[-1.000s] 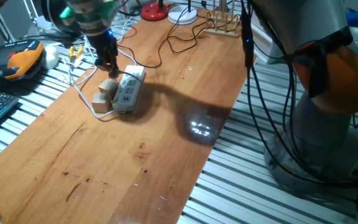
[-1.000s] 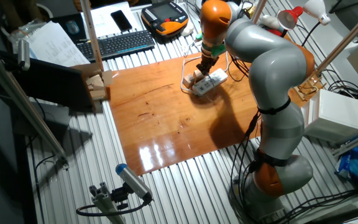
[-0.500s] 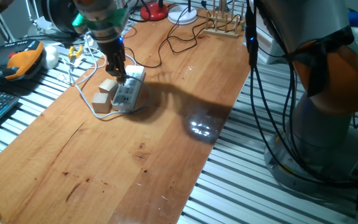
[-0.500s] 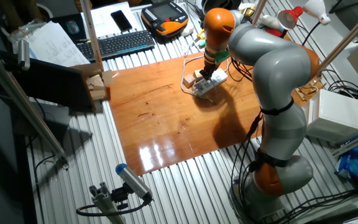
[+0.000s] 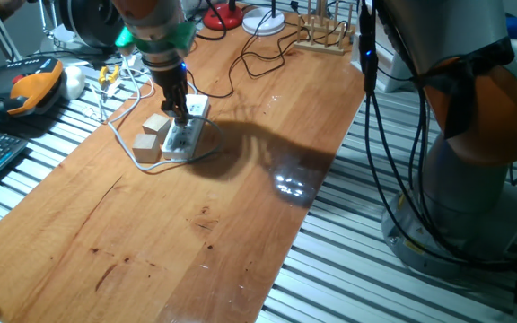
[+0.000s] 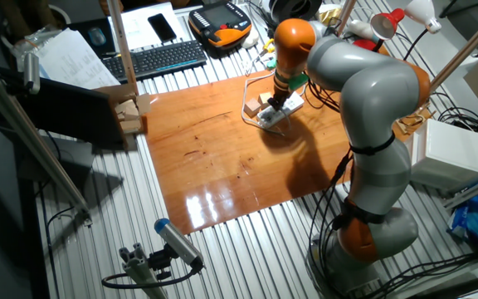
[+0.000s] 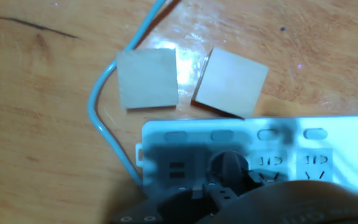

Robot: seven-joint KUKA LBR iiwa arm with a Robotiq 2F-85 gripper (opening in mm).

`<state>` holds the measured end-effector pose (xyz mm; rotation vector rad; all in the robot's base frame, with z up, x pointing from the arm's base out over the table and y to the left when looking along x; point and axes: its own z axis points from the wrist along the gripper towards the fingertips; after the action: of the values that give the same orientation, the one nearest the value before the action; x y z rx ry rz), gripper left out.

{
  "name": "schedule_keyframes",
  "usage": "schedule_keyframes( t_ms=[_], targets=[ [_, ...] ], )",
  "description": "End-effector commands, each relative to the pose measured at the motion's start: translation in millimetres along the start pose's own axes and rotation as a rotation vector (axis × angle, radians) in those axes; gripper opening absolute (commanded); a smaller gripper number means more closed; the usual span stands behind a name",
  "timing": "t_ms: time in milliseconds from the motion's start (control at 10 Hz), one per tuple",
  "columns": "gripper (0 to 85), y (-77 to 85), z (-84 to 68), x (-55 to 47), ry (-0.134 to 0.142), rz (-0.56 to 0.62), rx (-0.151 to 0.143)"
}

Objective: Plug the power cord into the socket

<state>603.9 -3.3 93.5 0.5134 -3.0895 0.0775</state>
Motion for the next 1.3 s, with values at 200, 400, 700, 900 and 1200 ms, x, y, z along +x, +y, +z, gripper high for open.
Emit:
schedule_keyframes(
  t_ms=[200,400,700,900,1200],
  targets=[
    [0.0,-0.5,2.5,0.6,-0.010,-0.002,0.004],
    [0.0,0.0,4.6,-0.8,-0.012,-0.004,0.003],
    [0.0,1.3,5.9,-0.9,-0.013,-0.004,0.003],
    [0.0,0.2,7.4,-0.1,-0.017,-0.006,0.010],
    [0.0,-0.9,8.6,1.1,-0.018,-0.007,0.007]
  ],
)
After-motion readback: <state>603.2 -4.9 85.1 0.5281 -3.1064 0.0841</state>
